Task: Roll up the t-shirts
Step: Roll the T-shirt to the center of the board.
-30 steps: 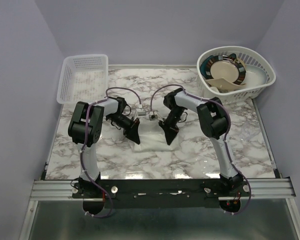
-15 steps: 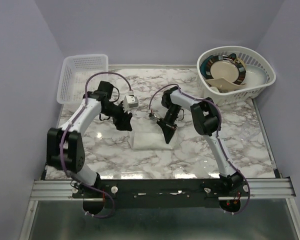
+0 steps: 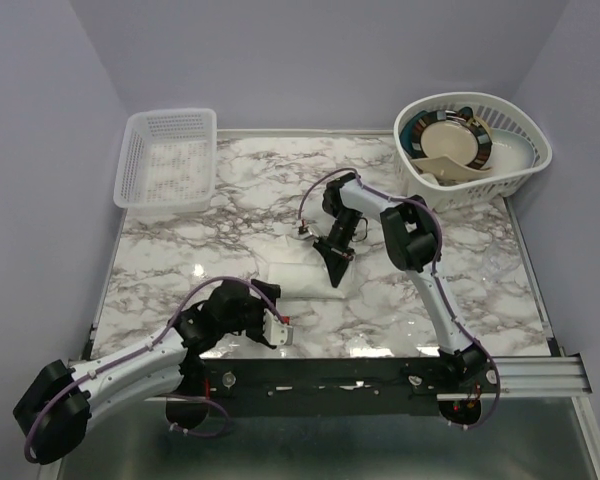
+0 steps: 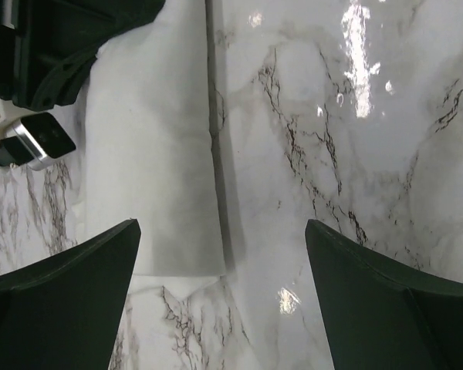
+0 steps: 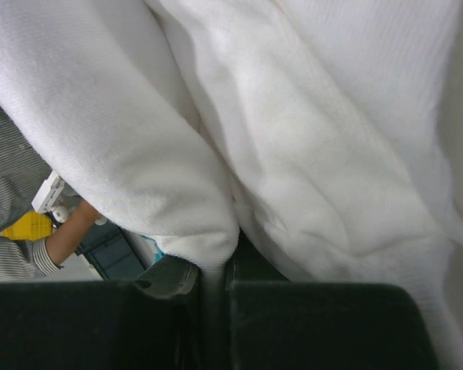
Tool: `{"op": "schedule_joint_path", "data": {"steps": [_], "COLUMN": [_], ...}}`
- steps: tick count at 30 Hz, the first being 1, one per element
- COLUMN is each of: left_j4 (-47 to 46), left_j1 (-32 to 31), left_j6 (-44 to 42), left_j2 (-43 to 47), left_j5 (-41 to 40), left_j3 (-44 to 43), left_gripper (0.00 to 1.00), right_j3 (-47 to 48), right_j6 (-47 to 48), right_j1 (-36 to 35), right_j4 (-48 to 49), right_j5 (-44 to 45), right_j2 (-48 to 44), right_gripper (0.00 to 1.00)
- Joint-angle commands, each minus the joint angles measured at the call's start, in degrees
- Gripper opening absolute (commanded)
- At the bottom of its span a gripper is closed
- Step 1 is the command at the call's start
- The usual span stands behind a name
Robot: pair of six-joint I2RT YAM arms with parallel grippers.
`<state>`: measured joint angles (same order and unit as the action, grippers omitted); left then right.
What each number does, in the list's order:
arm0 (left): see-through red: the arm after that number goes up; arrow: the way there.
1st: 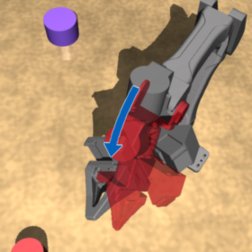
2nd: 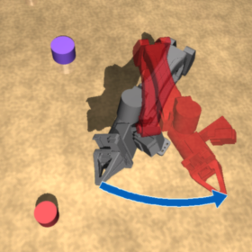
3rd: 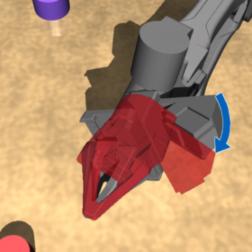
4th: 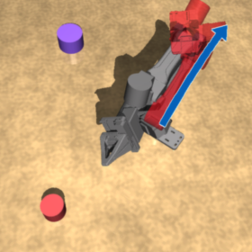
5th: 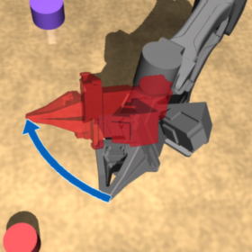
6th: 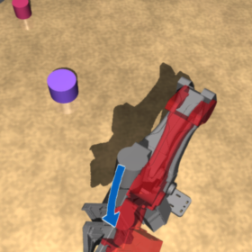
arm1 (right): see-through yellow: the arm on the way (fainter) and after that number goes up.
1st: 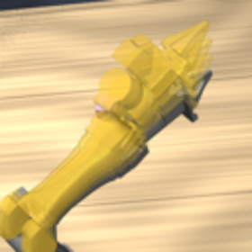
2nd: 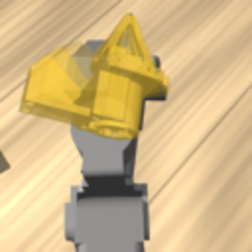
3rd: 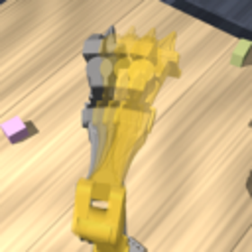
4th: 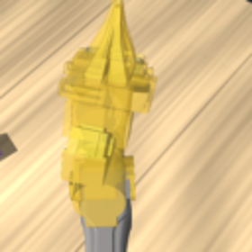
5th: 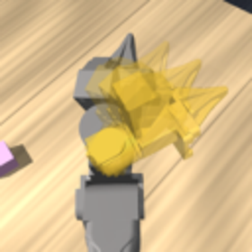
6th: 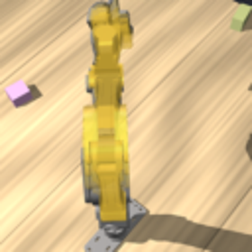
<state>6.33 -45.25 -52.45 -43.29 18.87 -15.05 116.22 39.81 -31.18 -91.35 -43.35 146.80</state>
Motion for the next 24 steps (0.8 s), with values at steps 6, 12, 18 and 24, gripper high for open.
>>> {"op": "schedule_joint_path", "data": {"steps": [6,12,18,24], "left_j4": [-25.12,-31.80,-32.53,-15.43], "left_j1": [-6.07,-6.16,-6.16,-6.25], "left_j6": [-7.05,-8.73,-10.48,-9.71], "left_j2": [-8.19,-19.53,-25.88,-30.52], "left_j5": [-16.23,-20.26,-20.11,-18.96], "left_j3": [8.37,7.84,6.44,0.82], "left_gripper": [0.96,0.90,0.82,0.58], "right_j3": [-1.53,-1.35,-1.88,-2.05], "right_j6": [3.08,3.25,3.96,4.31], "right_j1": [-0.46,-0.55,-0.37,-0.46], "right_j4": [4.34,3.99,3.99,3.99], "right_j5": [13.82,13.56,13.21,12.94], "right_j2": [5.25,5.42,4.99,4.72], "right_gripper": [0.13,0.13,0.13,0.13]}}
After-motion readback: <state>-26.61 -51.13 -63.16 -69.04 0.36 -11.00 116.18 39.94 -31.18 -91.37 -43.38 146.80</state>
